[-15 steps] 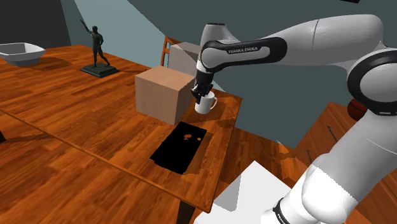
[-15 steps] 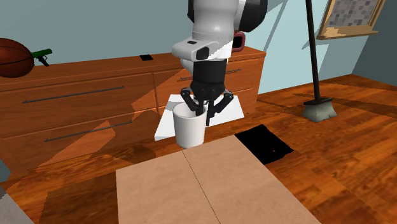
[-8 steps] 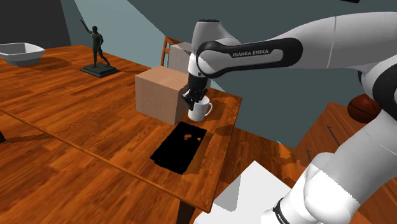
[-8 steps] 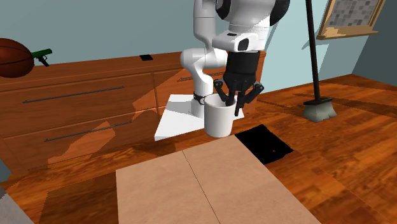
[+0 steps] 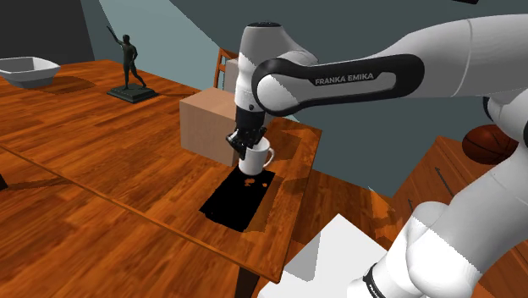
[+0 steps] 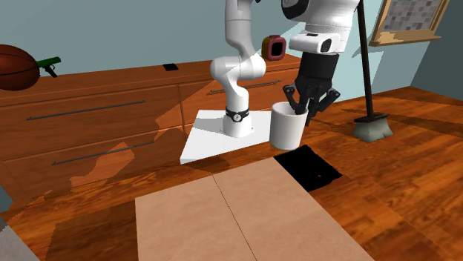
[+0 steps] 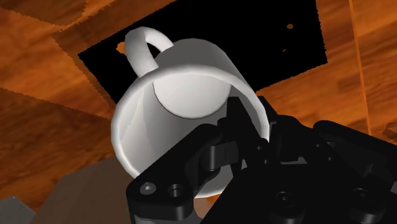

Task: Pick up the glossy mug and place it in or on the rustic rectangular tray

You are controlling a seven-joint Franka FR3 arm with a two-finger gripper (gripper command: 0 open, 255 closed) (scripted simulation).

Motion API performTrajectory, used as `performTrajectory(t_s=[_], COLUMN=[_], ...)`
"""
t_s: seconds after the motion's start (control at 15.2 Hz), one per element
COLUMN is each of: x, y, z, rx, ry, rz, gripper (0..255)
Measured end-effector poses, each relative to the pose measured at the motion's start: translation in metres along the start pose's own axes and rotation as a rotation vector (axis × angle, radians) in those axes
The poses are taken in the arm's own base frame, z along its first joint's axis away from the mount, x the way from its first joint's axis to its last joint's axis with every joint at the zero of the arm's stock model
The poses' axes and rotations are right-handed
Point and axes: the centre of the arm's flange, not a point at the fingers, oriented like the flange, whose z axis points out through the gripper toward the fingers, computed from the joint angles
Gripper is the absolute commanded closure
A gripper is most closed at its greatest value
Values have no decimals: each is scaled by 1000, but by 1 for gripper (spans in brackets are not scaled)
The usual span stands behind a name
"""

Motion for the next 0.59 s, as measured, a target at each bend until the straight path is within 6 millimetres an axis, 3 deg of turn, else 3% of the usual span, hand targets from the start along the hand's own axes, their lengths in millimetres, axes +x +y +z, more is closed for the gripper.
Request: performTrajectory(t_s=[0.59], x=[-5], y=[-6], z=[42], rx=[0], ry=[-1], rz=[1], gripper=[255])
